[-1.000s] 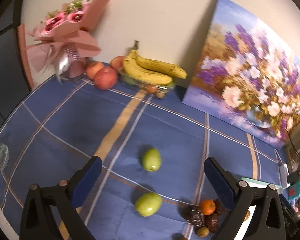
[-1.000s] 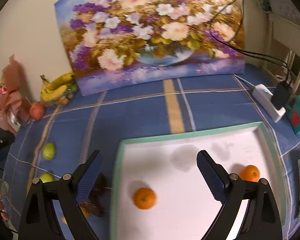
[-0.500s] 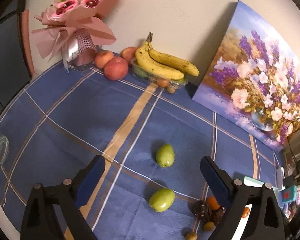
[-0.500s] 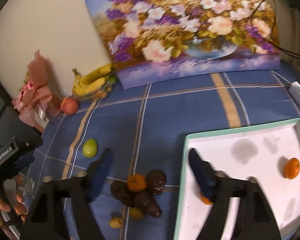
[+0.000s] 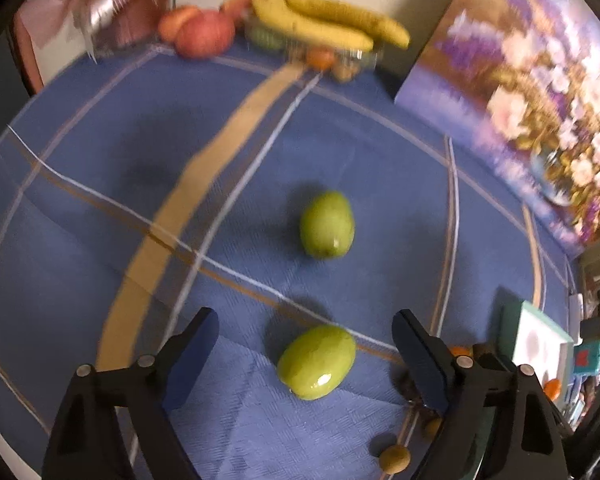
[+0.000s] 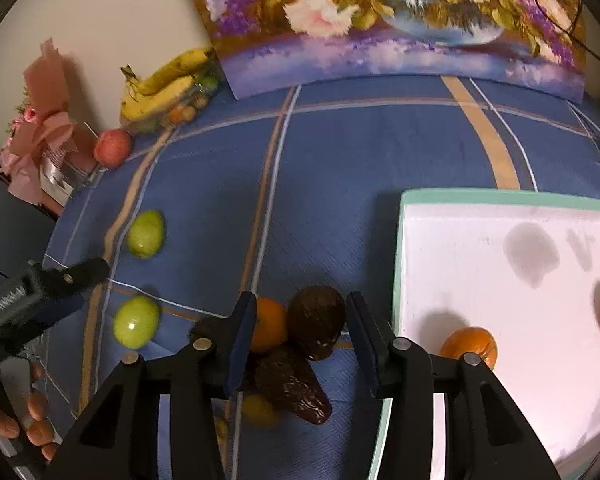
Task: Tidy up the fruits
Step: 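Grasp a green pear with the left tool while the right tool grasps a dark date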
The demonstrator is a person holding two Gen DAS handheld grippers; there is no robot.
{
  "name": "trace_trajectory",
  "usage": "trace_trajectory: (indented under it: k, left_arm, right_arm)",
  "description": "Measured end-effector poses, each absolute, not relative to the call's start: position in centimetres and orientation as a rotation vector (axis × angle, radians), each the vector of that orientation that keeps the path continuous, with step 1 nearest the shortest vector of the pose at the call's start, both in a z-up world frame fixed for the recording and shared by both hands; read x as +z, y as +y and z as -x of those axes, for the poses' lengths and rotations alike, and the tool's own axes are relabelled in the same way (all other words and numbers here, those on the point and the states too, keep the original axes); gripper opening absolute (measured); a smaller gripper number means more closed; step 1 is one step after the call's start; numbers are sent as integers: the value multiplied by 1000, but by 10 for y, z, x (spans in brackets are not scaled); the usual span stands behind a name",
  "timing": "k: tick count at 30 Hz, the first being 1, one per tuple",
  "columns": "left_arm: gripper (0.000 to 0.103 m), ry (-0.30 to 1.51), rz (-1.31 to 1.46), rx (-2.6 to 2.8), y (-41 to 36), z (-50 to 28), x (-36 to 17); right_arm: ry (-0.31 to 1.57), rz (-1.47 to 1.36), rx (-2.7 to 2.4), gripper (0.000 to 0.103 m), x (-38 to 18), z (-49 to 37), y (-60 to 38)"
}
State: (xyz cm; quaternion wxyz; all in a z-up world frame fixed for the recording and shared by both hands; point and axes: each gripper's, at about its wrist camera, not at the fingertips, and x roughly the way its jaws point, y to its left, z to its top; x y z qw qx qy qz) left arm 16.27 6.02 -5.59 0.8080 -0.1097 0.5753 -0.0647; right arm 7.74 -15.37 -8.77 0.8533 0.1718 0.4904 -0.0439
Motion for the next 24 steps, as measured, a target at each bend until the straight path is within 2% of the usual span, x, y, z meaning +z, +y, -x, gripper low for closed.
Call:
trace_trajectory:
  k: [3,4,9,12,14,24]
  left_arm:
    - [89,1293,270,-137,58,-164,-76]
    - [84,1307,269,-133,56,-163,-81]
    - [78,1309,220,-118,47,-161,-84]
    - [63,1303,199,-106,44,-159,-83]
    - [48,1300,221,-126,42,-158,-83]
    - [48,1265,267,-168,44,-153,-66]
  right_arm:
    - [1052,-367,-105,46,-96,-77,-154]
    - [1047,-379,-104,45,-97,-77,-155]
    - [1039,-405,-111,40,-98,-75,-160]
    - [1039,-416,-115,36,-99,-72,-162]
    - [1039,-417,-118,36,-98,-72,-162]
    - [1008,-452,-99,36,-88,-71,-165]
